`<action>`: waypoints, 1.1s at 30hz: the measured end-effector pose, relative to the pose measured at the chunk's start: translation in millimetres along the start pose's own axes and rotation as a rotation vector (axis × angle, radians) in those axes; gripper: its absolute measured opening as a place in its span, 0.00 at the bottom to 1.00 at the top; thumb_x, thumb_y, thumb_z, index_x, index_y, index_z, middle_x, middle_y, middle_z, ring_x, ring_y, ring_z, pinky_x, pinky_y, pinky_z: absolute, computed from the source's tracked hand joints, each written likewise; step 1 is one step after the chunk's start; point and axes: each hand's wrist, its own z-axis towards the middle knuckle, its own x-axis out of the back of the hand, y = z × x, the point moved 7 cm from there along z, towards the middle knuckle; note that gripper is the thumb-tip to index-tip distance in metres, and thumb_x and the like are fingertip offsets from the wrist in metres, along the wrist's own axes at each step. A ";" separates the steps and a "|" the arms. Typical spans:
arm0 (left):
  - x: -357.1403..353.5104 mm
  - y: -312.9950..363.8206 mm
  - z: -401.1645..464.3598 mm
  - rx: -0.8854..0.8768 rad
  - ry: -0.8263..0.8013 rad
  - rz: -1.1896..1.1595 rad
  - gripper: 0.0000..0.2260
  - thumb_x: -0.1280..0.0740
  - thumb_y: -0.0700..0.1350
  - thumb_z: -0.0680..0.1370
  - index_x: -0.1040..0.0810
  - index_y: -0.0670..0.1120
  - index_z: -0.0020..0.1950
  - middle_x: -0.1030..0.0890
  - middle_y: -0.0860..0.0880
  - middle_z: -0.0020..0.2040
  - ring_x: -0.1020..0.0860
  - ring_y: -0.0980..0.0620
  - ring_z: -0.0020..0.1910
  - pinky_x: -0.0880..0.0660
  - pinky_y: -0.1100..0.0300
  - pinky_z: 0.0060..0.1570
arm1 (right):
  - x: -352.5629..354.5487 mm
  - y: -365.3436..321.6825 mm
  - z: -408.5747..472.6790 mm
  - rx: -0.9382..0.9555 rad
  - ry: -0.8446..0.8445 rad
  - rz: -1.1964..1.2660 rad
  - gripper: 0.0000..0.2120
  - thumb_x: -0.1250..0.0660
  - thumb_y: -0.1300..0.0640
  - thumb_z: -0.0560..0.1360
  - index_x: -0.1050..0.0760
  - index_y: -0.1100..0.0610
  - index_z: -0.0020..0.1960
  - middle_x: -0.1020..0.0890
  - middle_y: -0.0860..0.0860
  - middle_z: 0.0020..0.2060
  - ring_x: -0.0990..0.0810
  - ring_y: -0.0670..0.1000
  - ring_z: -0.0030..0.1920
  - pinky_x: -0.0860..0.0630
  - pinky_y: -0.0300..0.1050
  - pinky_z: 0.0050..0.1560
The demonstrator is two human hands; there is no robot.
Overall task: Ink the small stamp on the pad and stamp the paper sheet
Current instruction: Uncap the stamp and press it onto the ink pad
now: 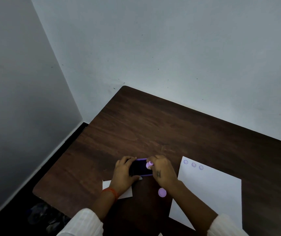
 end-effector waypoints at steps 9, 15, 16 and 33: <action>-1.2 -1.7 -0.4 0.002 -0.011 0.003 0.34 0.24 0.49 0.66 0.34 0.49 0.69 0.32 0.49 0.67 0.35 0.50 0.63 0.39 0.63 0.60 | -8.4 -0.8 -15.3 0.008 0.020 -0.082 0.19 0.38 0.64 0.75 0.32 0.59 0.65 0.27 0.56 0.66 0.30 0.53 0.66 0.34 0.43 0.67; -0.8 -1.4 -0.7 -0.002 0.000 0.004 0.34 0.24 0.49 0.65 0.34 0.49 0.69 0.31 0.49 0.66 0.34 0.50 0.61 0.37 0.62 0.59 | -8.4 -4.4 -10.1 0.054 -0.009 -0.058 0.16 0.36 0.65 0.73 0.27 0.60 0.60 0.23 0.57 0.60 0.26 0.55 0.61 0.31 0.44 0.62; -0.8 -1.4 -0.5 -0.001 0.002 0.002 0.34 0.24 0.49 0.65 0.34 0.49 0.69 0.31 0.49 0.66 0.34 0.50 0.61 0.37 0.62 0.60 | -10.0 -6.5 -11.7 0.071 0.004 -0.053 0.15 0.37 0.64 0.74 0.27 0.60 0.60 0.23 0.56 0.60 0.26 0.54 0.61 0.32 0.43 0.63; -1.5 -1.0 -1.2 0.012 -0.009 0.018 0.34 0.24 0.48 0.66 0.34 0.49 0.69 0.32 0.49 0.67 0.35 0.51 0.62 0.37 0.62 0.61 | -11.7 -17.3 -17.5 0.027 0.041 -0.103 0.17 0.40 0.62 0.77 0.33 0.59 0.65 0.27 0.57 0.65 0.32 0.54 0.67 0.32 0.46 0.66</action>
